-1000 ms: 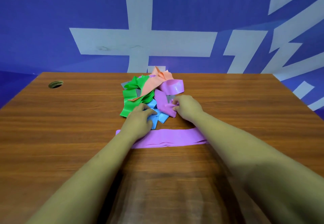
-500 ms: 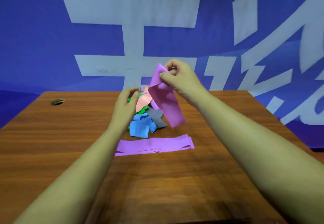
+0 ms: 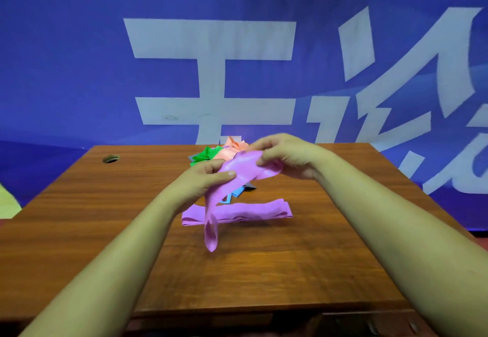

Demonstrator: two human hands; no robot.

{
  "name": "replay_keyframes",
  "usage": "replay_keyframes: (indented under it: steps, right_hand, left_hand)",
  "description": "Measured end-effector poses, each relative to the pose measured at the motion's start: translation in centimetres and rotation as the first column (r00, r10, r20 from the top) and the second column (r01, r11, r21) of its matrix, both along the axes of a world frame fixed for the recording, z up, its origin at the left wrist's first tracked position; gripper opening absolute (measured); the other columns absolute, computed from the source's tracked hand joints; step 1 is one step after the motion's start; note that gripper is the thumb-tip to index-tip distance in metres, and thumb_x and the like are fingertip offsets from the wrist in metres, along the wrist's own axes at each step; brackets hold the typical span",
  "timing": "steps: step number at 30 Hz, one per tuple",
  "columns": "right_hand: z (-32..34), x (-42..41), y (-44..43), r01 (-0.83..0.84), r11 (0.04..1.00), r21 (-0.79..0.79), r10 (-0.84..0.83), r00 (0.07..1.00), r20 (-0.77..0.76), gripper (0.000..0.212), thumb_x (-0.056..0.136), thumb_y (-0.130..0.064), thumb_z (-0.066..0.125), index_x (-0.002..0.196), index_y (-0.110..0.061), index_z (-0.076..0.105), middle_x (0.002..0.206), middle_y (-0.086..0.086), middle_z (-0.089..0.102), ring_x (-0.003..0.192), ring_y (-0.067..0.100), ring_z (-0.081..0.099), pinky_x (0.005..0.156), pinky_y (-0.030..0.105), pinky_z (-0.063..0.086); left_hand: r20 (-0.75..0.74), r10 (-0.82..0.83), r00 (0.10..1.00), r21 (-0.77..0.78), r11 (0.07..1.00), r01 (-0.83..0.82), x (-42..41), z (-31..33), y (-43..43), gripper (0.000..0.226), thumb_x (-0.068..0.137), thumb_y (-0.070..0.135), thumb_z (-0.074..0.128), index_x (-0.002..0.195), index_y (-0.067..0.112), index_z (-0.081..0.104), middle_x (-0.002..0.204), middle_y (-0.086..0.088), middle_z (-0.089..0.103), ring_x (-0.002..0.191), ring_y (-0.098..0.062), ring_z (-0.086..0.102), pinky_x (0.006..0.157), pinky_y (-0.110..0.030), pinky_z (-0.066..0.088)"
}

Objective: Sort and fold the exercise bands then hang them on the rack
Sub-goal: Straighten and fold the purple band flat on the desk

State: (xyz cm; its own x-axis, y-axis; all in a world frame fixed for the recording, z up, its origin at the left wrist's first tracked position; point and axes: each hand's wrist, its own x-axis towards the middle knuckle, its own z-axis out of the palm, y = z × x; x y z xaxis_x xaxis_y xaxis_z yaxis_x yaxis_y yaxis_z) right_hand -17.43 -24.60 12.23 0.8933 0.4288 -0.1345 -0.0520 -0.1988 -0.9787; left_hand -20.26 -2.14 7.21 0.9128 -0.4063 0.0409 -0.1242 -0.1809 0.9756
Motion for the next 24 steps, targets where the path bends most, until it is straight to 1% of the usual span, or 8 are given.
replay_keyframes:
  steps: [2,5,8,12,15,19,21,24]
  right_hand:
    - [-1.2,-0.4,-0.6,-0.047,0.998,-0.053,0.043,0.996,-0.076,0.022,0.084,0.007,0.059,0.106,0.009,0.063,0.093,0.019,0.061,0.082,0.024,0.060,0.073,0.030,0.052]
    - [-2.6,-0.7,-1.2,-0.057,0.994,-0.097,0.045,0.992,-0.115,0.013,0.082,0.005,0.068,0.093,0.001,0.062,0.083,0.016,0.062,0.076,0.022,0.064,0.075,0.034,0.054]
    - [-3.2,-0.6,-2.0,0.047,0.995,-0.092,-0.056,0.994,-0.095,0.016,0.079,0.005,0.072,0.078,-0.007,0.062,0.073,0.010,0.065,0.070,0.021,0.065,0.072,0.036,0.057]
    - [-3.5,-0.1,-3.7,0.218,0.976,0.018,-0.214,0.969,-0.121,0.015,0.084,0.005,0.067,0.092,-0.008,0.068,0.073,0.006,0.068,0.065,0.016,0.064,0.056,0.028,0.054]
    - [-4.7,0.5,-5.4,0.339,0.938,0.068,-0.324,0.931,-0.166,0.023,0.085,0.007,0.063,0.101,-0.009,0.069,0.081,0.009,0.067,0.072,0.019,0.063,0.057,0.028,0.051]
    - [-6.6,0.2,-6.7,0.424,0.905,0.008,-0.415,0.889,-0.194,0.028,0.084,0.006,0.066,0.107,-0.009,0.068,0.084,0.010,0.067,0.070,0.017,0.063,0.049,0.025,0.050]
    - [-7.6,0.0,-6.6,0.436,0.899,-0.029,-0.433,0.879,-0.202,0.028,0.083,0.007,0.067,0.107,-0.007,0.068,0.085,0.012,0.068,0.065,0.015,0.064,0.048,0.023,0.052]
    - [-9.5,0.5,-6.3,0.491,0.871,-0.006,-0.475,0.840,-0.264,0.028,0.076,0.009,0.071,0.101,0.000,0.069,0.099,0.024,0.069,0.083,0.026,0.066,0.072,0.034,0.057]
  left_hand:
    - [-0.016,-0.012,1.000,0.054,0.998,0.013,-0.4,-0.2,0.6,0.038,0.078,0.040,0.071,0.104,0.012,0.072,0.091,-0.005,0.070,0.078,-0.016,0.060,0.073,-0.031,0.046]
    - [-0.010,-0.023,1.000,0.178,0.984,0.024,-0.6,-0.4,1.1,0.047,0.075,0.049,0.074,0.100,0.009,0.072,0.089,-0.013,0.070,0.078,-0.019,0.058,0.075,-0.037,0.042]
    - [-0.008,-0.039,0.999,0.308,0.950,0.039,-0.2,-0.7,2.0,0.047,0.074,0.051,0.076,0.093,0.009,0.071,0.080,-0.010,0.066,0.072,-0.019,0.056,0.070,-0.035,0.039]
    - [-0.099,-0.026,0.995,0.435,0.898,0.067,-0.1,-2.2,3.8,0.059,0.067,0.055,0.078,0.088,0.001,0.067,0.073,-0.008,0.065,0.066,-0.017,0.055,0.066,-0.030,0.038]
    - [-0.146,-0.022,0.989,0.391,0.917,0.078,0.0,-3.9,5.7,0.061,0.067,0.055,0.077,0.099,0.004,0.071,0.091,-0.021,0.072,0.073,-0.019,0.060,0.069,-0.030,0.044]
    - [-0.210,0.072,0.975,0.254,0.967,-0.017,0.1,-6.1,7.3,0.044,0.066,0.047,0.078,0.091,0.011,0.073,0.071,-0.017,0.065,0.055,-0.017,0.057,0.052,-0.021,0.047]
    - [-0.209,0.159,0.965,0.156,0.979,-0.127,0.3,-7.0,7.6,0.027,0.077,0.032,0.077,0.093,0.011,0.072,0.071,-0.013,0.062,0.052,-0.013,0.053,0.048,-0.019,0.043]
    - [-0.253,0.279,0.926,0.049,0.960,-0.276,0.9,-8.0,7.7,0.019,0.090,0.004,0.064,0.107,0.011,0.067,0.076,-0.007,0.062,0.050,-0.010,0.050,0.044,-0.016,0.042]
